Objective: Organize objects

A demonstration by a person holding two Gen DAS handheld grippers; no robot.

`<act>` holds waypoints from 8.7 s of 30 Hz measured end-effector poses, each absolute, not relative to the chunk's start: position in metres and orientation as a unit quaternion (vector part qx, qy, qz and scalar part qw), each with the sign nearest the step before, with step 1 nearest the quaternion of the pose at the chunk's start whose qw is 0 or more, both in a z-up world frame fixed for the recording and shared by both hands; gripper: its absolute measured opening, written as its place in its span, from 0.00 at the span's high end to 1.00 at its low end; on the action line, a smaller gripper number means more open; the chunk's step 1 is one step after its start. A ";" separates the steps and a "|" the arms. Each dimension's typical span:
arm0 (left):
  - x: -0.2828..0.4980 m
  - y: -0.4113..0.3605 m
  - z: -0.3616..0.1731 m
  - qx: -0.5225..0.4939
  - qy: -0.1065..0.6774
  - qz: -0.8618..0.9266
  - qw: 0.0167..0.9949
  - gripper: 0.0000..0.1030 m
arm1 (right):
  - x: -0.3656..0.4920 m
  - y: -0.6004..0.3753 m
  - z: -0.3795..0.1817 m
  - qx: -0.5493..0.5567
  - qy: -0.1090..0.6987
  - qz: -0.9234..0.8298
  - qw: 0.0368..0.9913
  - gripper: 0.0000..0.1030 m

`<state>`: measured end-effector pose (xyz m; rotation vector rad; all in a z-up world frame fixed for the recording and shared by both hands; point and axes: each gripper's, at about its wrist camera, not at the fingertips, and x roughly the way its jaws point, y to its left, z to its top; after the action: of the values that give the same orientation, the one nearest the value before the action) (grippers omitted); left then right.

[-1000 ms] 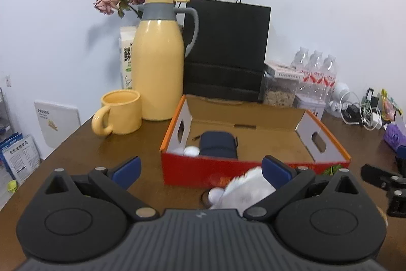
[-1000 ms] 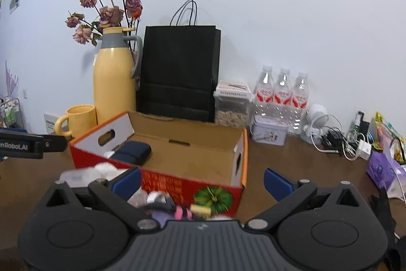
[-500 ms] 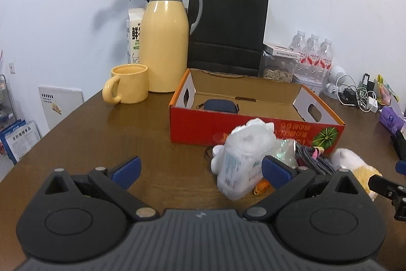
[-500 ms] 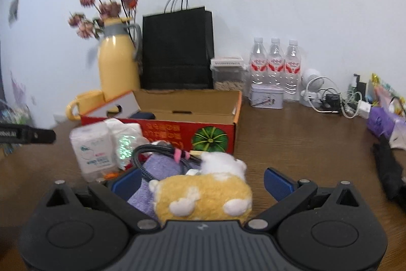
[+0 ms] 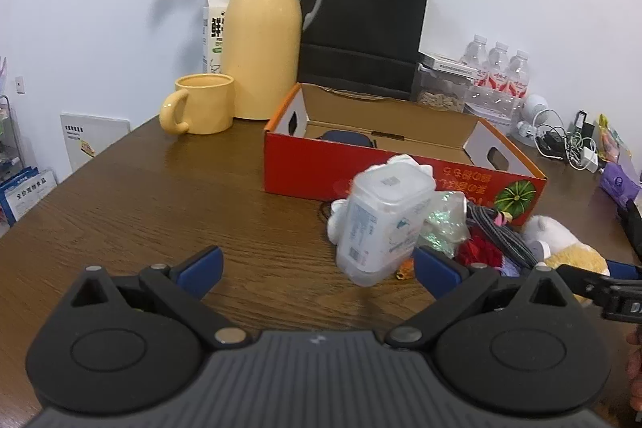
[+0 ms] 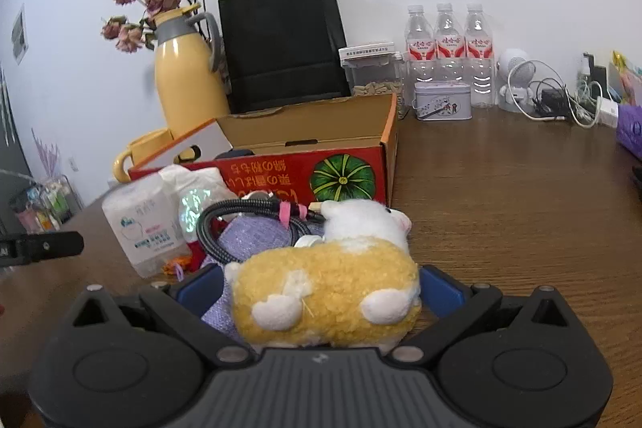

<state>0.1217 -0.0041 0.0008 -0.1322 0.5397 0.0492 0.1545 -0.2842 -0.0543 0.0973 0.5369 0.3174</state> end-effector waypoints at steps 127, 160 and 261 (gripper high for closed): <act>0.346 -0.060 0.014 -0.036 0.252 0.009 0.967 0.31 | 0.329 -0.203 -0.025 -0.049 0.237 0.098 0.965 0.06; 0.283 -0.055 0.038 -0.061 0.141 0.025 0.988 0.00 | 0.292 -0.206 -0.004 -0.057 0.199 0.099 0.973 0.00; 0.202 -0.192 -0.016 0.170 0.319 -0.031 0.932 0.00 | 0.175 -0.348 -0.043 0.112 0.215 0.096 0.966 0.92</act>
<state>0.2018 -0.1917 -0.0158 0.3475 0.6528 -0.0635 0.1747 -0.3476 -0.0434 0.2257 0.4346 0.1941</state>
